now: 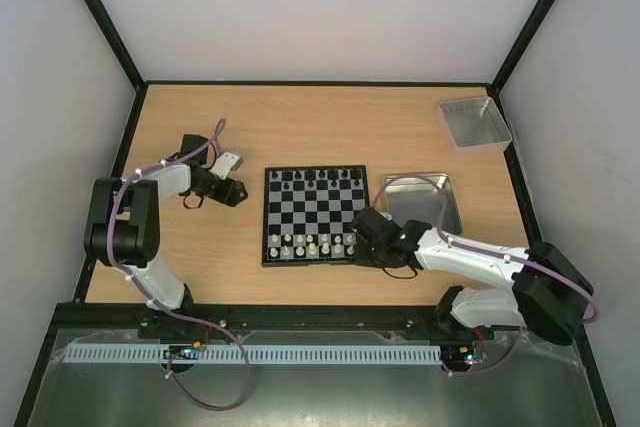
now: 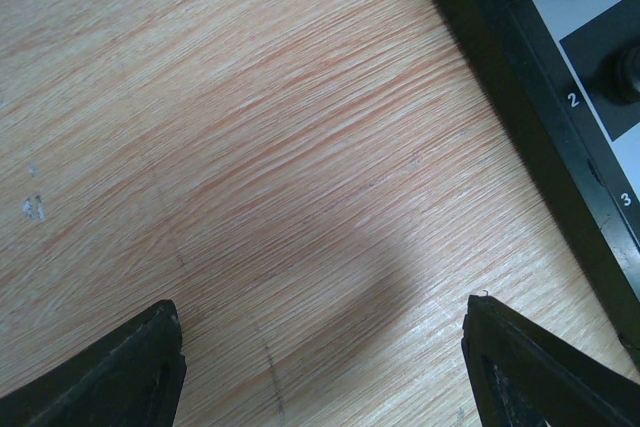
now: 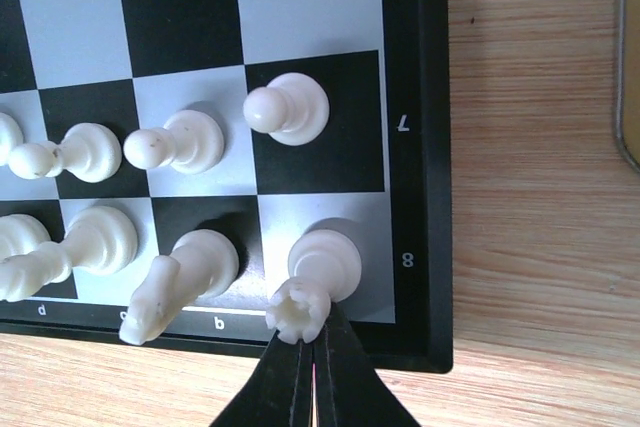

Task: Set up the chess pieces on the board
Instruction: Adjust the chess piece on the chessboard, then reset both arms

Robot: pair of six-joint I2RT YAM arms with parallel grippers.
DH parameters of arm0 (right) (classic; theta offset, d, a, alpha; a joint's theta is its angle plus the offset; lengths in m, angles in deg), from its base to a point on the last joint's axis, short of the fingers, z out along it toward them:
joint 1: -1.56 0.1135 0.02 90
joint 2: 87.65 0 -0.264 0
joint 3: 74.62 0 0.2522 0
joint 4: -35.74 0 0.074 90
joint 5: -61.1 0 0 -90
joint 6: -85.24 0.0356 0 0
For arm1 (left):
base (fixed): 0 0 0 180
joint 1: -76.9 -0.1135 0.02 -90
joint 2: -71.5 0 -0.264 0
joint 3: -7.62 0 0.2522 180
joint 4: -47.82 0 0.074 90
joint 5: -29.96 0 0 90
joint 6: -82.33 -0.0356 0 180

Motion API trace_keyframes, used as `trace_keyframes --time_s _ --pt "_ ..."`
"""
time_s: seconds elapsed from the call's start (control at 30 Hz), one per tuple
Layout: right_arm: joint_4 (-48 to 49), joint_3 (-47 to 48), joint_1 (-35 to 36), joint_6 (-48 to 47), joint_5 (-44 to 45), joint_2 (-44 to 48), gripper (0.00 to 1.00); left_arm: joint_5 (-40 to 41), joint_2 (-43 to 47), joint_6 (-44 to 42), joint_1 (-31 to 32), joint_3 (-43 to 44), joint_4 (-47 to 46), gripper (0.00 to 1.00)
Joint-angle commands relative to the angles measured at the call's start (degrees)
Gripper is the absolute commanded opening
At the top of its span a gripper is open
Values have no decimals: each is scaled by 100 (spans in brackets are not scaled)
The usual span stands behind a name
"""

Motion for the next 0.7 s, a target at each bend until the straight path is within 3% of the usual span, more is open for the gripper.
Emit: trace_keyframes --time_s 0.0,0.47,0.67 --pt "-68 160 -32 -104 23 87 2 416 -427 103 -9 -313 640 76" --pt "-1038 432 -32 -271 -280 1018 3 418 -462 103 -9 -294 643 77" --pt "-1474 994 -30 -541 149 1306 16 421 -432 103 -9 -306 640 77"
